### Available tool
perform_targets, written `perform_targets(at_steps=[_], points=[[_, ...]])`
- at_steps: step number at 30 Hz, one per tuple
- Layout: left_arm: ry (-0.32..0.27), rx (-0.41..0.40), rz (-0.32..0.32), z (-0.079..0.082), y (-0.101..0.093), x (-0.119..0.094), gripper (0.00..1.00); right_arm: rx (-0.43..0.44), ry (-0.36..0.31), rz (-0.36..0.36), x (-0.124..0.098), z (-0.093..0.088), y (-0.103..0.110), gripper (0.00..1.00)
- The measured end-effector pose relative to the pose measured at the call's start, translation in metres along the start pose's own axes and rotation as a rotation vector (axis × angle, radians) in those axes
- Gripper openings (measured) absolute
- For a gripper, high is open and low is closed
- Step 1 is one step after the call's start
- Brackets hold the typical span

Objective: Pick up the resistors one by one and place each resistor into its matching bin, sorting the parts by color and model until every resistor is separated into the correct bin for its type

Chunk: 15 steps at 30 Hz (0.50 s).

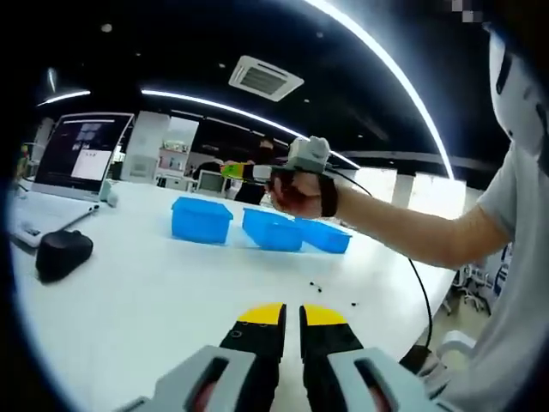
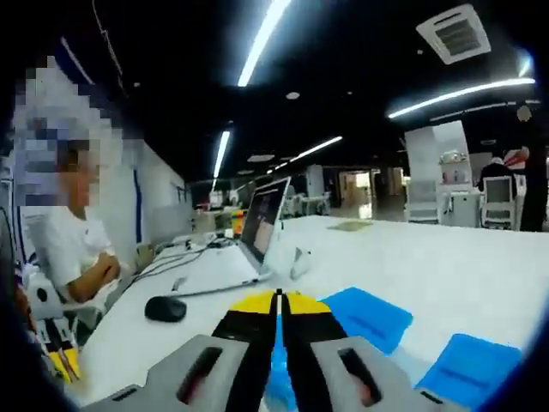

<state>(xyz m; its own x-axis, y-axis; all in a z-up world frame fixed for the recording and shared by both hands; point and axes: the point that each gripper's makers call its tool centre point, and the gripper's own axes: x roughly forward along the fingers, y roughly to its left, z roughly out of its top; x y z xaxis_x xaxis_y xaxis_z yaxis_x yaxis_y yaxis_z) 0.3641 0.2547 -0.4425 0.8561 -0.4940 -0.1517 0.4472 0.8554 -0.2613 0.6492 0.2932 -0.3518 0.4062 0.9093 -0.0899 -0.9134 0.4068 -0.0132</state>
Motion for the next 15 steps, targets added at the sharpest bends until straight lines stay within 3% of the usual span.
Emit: perform_targets(at_steps=[1, 3, 7, 15], points=[[-0.002, -0.001, 0.001, 0.0, 0.001, 0.0, 0.1, -0.016, 0.067, -0.032, 0.005, -0.016, -0.009, 0.1], [-0.003, -0.001, 0.004, 0.001, 0.003, -0.002, 0.1, -0.02, 0.084, -0.053, 0.01, -0.024, -0.017, 0.27], [-0.002, -0.005, 0.014, 0.0, 0.007, -0.006, 0.1, -0.025, 0.093, -0.059, 0.008, -0.031, -0.017, 0.24], [-0.001, -0.004, 0.01, 0.0, 0.008, -0.004, 0.1, -0.031, 0.092, -0.062, 0.002, -0.029, -0.02, 0.2]])
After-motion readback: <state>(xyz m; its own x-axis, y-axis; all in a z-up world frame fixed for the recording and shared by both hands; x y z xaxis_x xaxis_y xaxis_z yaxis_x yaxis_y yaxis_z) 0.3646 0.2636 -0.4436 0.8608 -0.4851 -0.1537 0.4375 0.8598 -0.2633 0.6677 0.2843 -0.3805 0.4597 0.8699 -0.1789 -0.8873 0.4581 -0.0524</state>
